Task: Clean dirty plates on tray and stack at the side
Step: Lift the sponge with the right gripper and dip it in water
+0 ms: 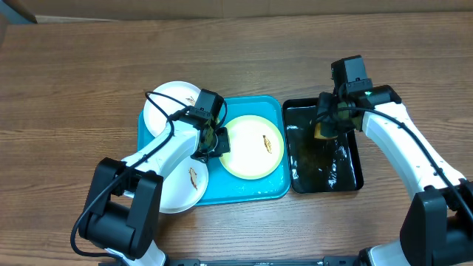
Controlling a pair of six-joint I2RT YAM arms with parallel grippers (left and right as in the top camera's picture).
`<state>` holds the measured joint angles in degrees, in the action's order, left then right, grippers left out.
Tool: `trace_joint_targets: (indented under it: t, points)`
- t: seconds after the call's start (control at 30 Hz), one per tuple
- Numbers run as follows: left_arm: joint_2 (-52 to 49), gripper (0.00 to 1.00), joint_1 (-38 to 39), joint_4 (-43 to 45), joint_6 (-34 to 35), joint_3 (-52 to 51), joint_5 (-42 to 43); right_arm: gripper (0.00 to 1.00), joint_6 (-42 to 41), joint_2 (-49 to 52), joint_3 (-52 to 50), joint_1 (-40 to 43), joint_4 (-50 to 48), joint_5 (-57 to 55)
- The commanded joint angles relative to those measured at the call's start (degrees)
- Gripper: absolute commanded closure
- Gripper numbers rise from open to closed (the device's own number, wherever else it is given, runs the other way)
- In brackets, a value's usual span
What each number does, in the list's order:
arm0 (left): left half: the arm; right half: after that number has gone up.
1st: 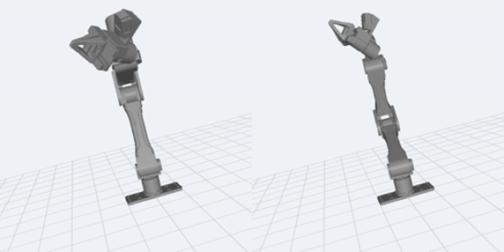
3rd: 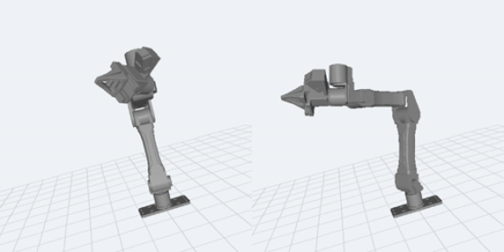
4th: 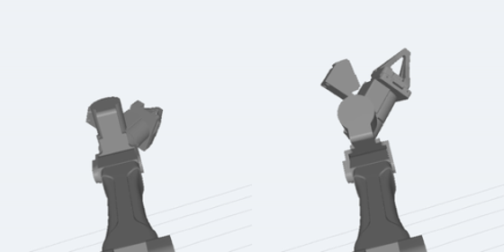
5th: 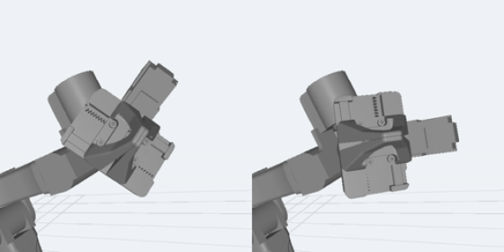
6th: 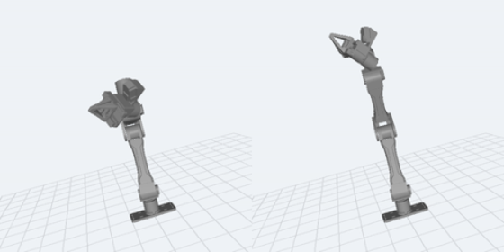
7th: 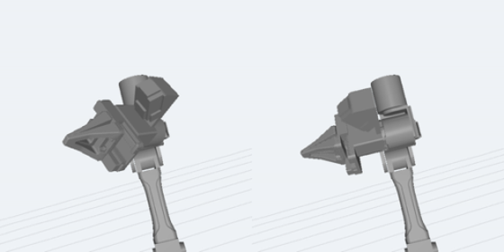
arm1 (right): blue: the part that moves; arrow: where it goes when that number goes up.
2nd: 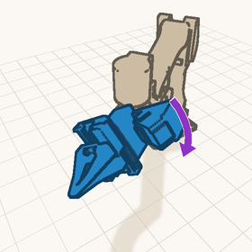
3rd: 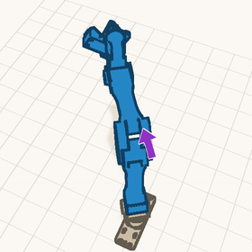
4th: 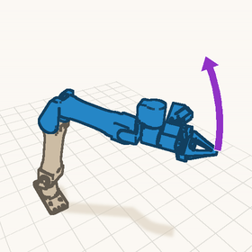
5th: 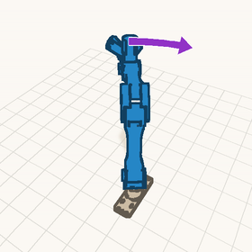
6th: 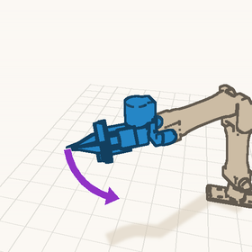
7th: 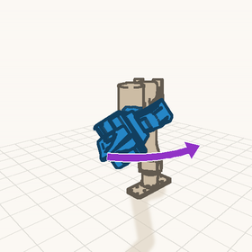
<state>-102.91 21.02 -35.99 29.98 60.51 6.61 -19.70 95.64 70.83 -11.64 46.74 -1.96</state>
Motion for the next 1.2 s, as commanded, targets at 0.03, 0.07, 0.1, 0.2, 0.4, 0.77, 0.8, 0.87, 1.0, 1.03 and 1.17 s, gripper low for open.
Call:
trace_joint_targets:
  t: [0.03, 0.07, 0.1, 0.2, 0.4, 0.77, 0.8, 0.87, 1.0, 1.03, 1.17]
  points:
    - [-0.02, 0.96, 0.26, -0.17, 2.14, 1.42, -2.75, 0.96, -1.57, -0.35, 0.37, 0.15, 0.26, -1.16]
    - [-0.02, 0.96, 0.28, -0.22, 1.88, 1.42, -2.78, 0.96, -1.57, -0.31, 0.37, 0.15, 0.11, -1.16]
    - [-0.02, 0.96, 0.26, -0.35, 1.6, 1.42, -2.8, 0.96, -1.57, -0.26, 0.37, 0.15, -0.15, -1.01]
    - [-0.04, 0.96, 0.26, -0.83, 0.44, 1.42, -3.69, 0.96, -1.57, -0.15, 0.37, 0.15, -1.14, -0.98]
    - [-0.02, 0.96, 0.26, -3.61, 0.22, 1.42, -6.23, 0.96, 5.2, 1.66, 0.37, 0.15, -0.15, 2.29]
    - [-0.02, 0.96, 0.26, -6.73, -3.06, 1.55, -8.83, 0.96, 5.38, 2.64, 0.39, 1.4, -0.57, 9.64]
    - [-0.02, 0.96, 0.26, -6.88, -3.02, 1.55, -9.6, 0.96, 5.38, 2.64, 0.39, 1.44, -0.55, 9.6]
    - [-0.02, 0.96, 0.28, -6.91, -3.04, 1.55, -9.86, 0.96, 5.31, 2.64, 0.39, 1.6, -0.52, 9.86]
    - [-0.04, 0.96, 0.33, -6.86, -2.99, 1.55, -9.81, 0.96, 5.09, 2.64, 0.39, 1.75, 0.24, 10.25]
    - [-0.04, 0.96, 0.33, -6.86, -2.97, 1.55, -9.81, 0.96, 5.05, 2.64, 0.39, 1.77, 0.59, 9.94]
    - [-0.04, 0.96, 0.33, -6.88, -2.97, 1.53, -10.05, 0.96, 5.16, 2.64, 0.39, 1.77, 1.42, 9.99]
